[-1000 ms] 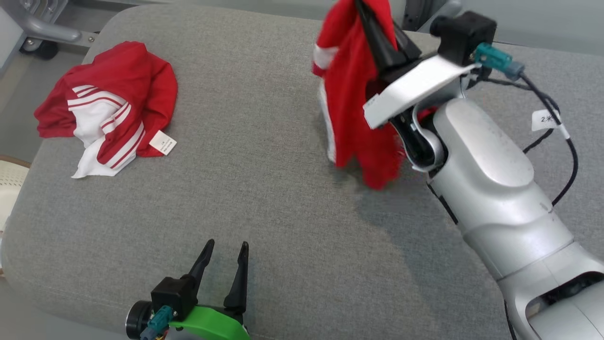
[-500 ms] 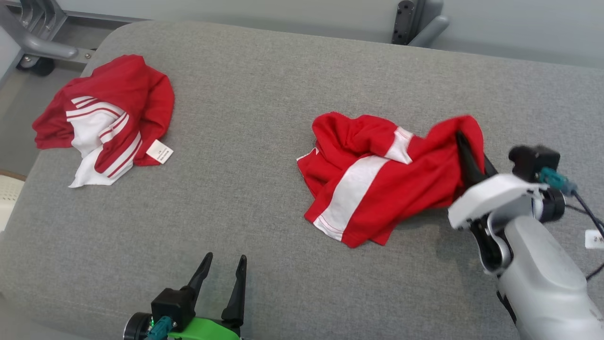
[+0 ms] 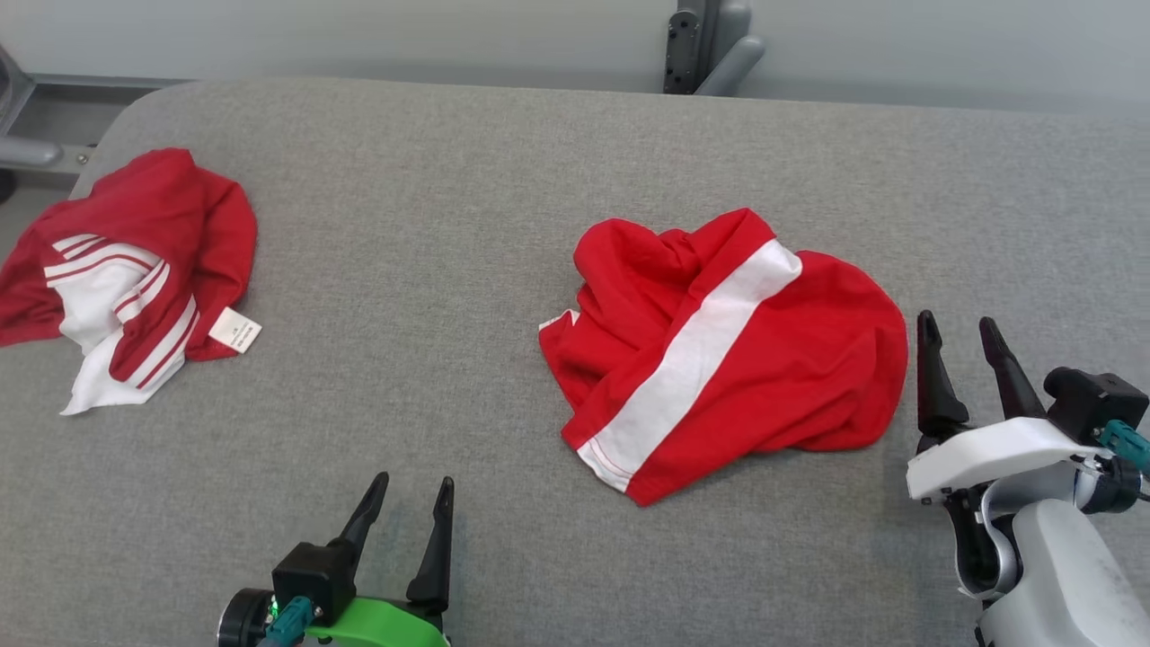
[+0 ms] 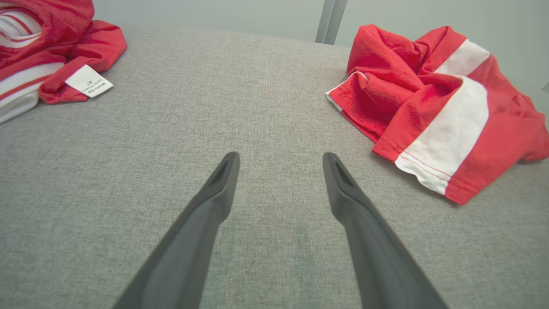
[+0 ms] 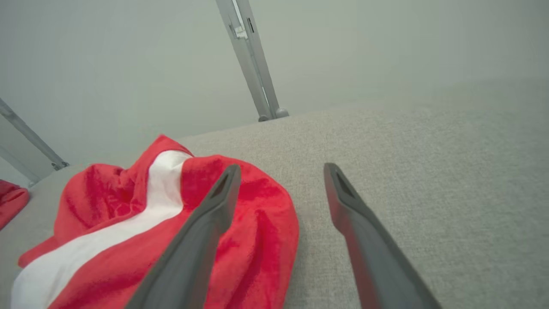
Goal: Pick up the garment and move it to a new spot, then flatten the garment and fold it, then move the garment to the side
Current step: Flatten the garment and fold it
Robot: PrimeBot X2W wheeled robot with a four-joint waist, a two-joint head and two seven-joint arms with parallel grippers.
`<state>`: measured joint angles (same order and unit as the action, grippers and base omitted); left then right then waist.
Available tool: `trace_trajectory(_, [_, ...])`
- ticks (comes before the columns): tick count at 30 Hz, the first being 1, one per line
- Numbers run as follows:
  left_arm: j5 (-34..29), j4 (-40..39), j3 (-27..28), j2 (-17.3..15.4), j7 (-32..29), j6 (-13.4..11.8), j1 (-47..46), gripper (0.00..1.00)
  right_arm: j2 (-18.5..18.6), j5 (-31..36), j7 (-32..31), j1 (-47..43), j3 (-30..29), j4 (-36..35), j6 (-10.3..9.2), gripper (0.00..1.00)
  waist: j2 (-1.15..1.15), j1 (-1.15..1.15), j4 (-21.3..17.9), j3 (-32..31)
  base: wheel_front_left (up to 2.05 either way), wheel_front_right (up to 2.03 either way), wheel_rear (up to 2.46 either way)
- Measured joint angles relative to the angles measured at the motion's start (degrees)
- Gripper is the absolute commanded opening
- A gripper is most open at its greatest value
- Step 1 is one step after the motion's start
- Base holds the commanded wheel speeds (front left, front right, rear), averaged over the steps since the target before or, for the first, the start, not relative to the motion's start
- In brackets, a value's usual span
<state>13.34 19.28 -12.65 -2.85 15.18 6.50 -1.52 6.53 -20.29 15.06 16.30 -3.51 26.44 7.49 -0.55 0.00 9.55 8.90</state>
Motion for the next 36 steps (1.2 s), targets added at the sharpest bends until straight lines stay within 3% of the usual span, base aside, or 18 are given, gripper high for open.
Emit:
trace_trajectory(7, [-0.36, -0.31, 1.55, 0.00, 0.00, 0.04, 1.37, 1.00, -1.40, 6.32, 0.01, -5.38, -0.47, -15.45, 0.00, 1.00, 0.00, 0.00, -3.47, -2.91, 0.00, 0.00, 0.00])
trace_trajectory(12, [-0.12, -0.48, 2.09, -0.01, -0.01, 0.03, 2.69, 1.00, -2.11, 8.37, 0.01, -9.77, 0.16, -21.00, 0.00, 1.00, 0.00, 0.00, -6.62, -4.84, 0.00, 0.00, 0.00])
trace_trajectory(26, [0.74, 0.41, 0.67, 0.00, 0.00, -0.27, 3.33, 1.00, -2.82, 9.27, 0.01, -16.64, 4.44, -20.61, 0.01, 1.00, 0.00, 0.00, -14.96, -7.27, 0.00, 0.00, 0.00])
trace_trajectory(36, [1.85, 8.60, -3.33, 0.04, -0.02, 0.07, -2.42, 1.00, -2.65, 9.10, 0.01, -14.08, 6.99, -20.29, 0.02, 1.00, 0.00, 0.00, -17.71, -3.03, 0.00, 0.00, 0.00])
